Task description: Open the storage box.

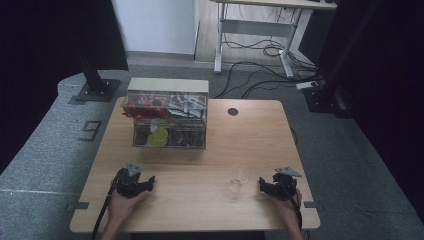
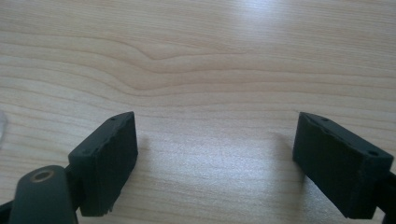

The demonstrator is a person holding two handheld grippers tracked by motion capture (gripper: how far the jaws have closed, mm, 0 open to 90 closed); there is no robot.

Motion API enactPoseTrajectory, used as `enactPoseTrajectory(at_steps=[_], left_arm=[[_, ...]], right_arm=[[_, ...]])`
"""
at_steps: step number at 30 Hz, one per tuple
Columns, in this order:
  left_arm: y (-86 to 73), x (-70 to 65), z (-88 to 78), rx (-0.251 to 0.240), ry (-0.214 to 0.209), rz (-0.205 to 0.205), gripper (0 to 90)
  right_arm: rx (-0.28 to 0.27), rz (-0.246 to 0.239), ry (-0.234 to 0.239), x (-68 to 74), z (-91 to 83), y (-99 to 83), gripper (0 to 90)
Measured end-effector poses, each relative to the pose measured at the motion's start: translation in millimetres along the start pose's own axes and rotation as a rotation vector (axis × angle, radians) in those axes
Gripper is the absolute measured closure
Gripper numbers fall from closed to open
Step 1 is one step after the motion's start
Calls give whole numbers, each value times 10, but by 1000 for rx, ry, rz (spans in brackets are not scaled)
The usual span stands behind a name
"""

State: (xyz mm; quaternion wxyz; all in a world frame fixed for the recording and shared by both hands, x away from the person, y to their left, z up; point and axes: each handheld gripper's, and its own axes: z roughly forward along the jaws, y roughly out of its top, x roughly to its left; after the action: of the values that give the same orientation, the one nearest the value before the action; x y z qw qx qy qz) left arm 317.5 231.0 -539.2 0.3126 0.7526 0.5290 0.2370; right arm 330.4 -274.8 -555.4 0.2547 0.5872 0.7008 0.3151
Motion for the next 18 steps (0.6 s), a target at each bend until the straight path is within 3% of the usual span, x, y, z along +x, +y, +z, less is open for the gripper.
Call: enactPoseTrajectory(at_steps=[3, 7, 10, 16, 18], left_arm=[[3, 11, -68, -28, 13, -1, 405], [19, 30, -146, -66, -4, -11, 450], [40, 5, -211, -101, 38, 6, 466], [83, 3, -335, -154, 2, -18, 504], [96, -3, -390, -165, -3, -4, 581]], right_arm=[[-2, 4, -5, -14, 1, 2, 148], [-1, 10, -8, -14, 0, 1, 149], [0, 9, -8, -15, -1, 1, 149], [0, 9, -8, -14, -1, 1, 149], [-1, 8, -9, -15, 0, 1, 149]])
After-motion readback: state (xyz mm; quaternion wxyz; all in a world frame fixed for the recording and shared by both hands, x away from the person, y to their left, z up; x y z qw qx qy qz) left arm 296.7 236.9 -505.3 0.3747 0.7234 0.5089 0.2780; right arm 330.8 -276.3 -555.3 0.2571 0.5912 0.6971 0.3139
